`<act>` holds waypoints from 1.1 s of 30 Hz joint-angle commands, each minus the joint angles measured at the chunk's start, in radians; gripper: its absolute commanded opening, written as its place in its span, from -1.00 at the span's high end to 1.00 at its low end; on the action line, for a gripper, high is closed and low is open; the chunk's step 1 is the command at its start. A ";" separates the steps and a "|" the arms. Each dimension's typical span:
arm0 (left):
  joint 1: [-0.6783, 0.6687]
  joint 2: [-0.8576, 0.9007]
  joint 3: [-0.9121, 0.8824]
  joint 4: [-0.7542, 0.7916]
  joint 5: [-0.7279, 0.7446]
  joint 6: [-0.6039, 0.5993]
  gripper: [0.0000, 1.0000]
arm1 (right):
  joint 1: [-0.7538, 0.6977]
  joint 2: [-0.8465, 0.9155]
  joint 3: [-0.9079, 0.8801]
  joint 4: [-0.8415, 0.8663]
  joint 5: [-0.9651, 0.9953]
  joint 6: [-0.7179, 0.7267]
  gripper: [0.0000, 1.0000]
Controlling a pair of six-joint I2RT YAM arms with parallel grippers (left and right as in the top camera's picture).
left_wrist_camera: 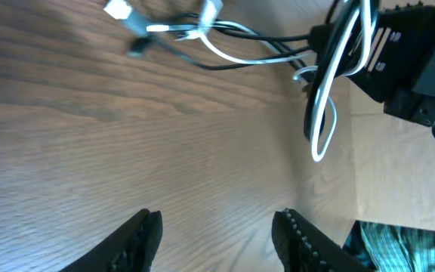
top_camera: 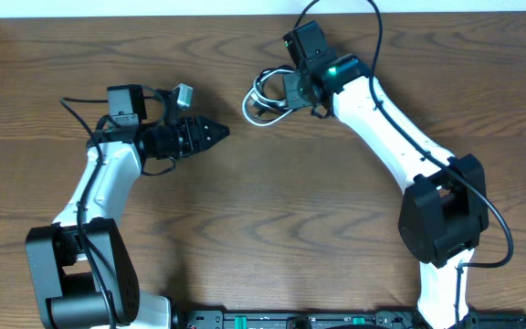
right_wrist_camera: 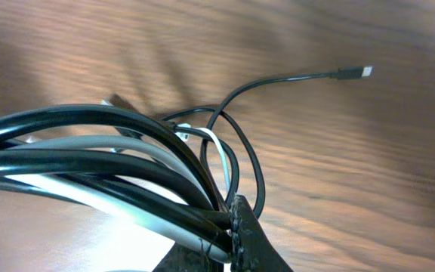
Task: Untangle cables
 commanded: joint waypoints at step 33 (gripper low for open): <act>-0.114 -0.007 -0.003 0.026 -0.165 -0.090 -0.11 | 0.113 -0.011 0.010 -0.002 0.373 0.069 0.98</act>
